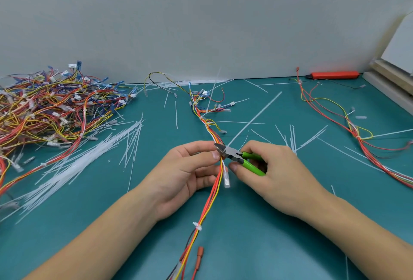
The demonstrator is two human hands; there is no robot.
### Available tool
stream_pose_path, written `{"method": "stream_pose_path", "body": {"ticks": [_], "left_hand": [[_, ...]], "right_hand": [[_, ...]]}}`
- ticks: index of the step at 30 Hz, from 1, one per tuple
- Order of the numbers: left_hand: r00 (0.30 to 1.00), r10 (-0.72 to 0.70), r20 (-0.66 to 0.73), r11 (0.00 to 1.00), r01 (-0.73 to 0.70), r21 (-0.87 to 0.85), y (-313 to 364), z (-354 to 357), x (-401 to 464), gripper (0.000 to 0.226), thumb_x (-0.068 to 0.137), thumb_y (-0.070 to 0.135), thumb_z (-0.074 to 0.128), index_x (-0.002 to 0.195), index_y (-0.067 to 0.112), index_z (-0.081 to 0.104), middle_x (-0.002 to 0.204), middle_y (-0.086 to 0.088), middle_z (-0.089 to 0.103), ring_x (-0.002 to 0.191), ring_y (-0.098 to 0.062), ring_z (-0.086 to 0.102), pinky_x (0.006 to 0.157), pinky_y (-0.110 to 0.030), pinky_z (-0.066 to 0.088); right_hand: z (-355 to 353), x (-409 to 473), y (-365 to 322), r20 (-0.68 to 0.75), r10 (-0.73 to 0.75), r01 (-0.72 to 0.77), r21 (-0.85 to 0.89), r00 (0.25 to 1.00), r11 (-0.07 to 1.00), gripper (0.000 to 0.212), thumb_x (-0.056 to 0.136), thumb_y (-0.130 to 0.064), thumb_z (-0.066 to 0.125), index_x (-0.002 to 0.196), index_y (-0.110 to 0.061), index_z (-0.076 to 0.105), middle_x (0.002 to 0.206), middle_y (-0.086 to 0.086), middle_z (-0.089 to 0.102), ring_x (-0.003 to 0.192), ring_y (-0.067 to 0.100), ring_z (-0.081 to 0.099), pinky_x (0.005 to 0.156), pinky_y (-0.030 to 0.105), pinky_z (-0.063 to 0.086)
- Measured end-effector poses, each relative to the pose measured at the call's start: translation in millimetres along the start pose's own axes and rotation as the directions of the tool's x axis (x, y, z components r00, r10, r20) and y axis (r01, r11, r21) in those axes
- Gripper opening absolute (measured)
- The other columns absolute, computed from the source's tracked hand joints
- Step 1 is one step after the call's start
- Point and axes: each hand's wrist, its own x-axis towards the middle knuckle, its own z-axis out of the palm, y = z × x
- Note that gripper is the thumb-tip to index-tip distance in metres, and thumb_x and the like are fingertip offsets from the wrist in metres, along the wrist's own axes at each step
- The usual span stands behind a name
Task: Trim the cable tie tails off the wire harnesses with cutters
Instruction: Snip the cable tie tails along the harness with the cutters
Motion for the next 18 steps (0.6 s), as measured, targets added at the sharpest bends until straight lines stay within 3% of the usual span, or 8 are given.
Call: {"method": "stream_pose_path", "body": {"ticks": [5, 10, 14, 18], "left_hand": [[1.0, 0.008, 0.004, 1.0, -0.008, 0.003, -0.4, 1.2, 1.3, 0.047, 0.076, 0.002, 0.081, 0.119, -0.004, 0.064, 0.074, -0.004, 0.069, 0.06, -0.017, 0.066, 0.065, -0.027, 0.058], [1.0, 0.004, -0.001, 0.999, -0.004, 0.041, 0.0, 1.3, 0.7, 0.042, 0.076, 0.006, 0.077, 0.116, -0.001, 0.066, 0.076, -0.005, 0.069, 0.062, -0.018, 0.064, 0.062, -0.026, 0.056], [1.0, 0.003, 0.004, 0.999, -0.003, 0.042, -0.6, 1.3, 1.5, 0.042, 0.076, 0.007, 0.075, 0.116, 0.0, 0.064, 0.072, -0.004, 0.066, 0.057, -0.015, 0.062, 0.058, -0.024, 0.056], [1.0, 0.006, 0.008, 0.999, -0.006, 0.042, -0.6, 0.7, 1.4, 0.044, 0.077, 0.007, 0.075, 0.118, -0.002, 0.063, 0.077, -0.008, 0.067, 0.06, -0.018, 0.063, 0.059, -0.026, 0.056]], "right_hand": [[0.5, 0.7, -0.4, -0.008, -0.032, 0.032, 0.002, 0.999, 0.999, 0.025, 0.083, -0.058, 0.057, 0.093, -0.036, 0.063, 0.083, -0.014, 0.062, 0.085, 0.008, 0.059, 0.075, 0.036, 0.051], [-0.3, 0.4, 0.7, 0.008, -0.038, 0.038, -0.001, 0.999, 0.999, 0.031, 0.082, -0.064, 0.054, 0.097, -0.038, 0.063, 0.087, -0.014, 0.063, 0.089, 0.007, 0.06, 0.079, 0.038, 0.052], [-0.7, 1.9, 0.7, 0.02, -0.038, 0.039, -0.022, 0.999, 0.999, 0.03, 0.082, -0.067, 0.054, 0.091, -0.039, 0.059, 0.081, -0.011, 0.061, 0.081, 0.01, 0.058, 0.073, 0.037, 0.051], [-1.9, 2.5, 0.9, 0.036, -0.001, 0.002, -0.006, 0.999, 1.0, 0.033, 0.082, -0.066, 0.056, 0.086, -0.033, 0.059, 0.066, -0.005, 0.054, 0.061, 0.013, 0.047, 0.061, 0.042, 0.048]]}}
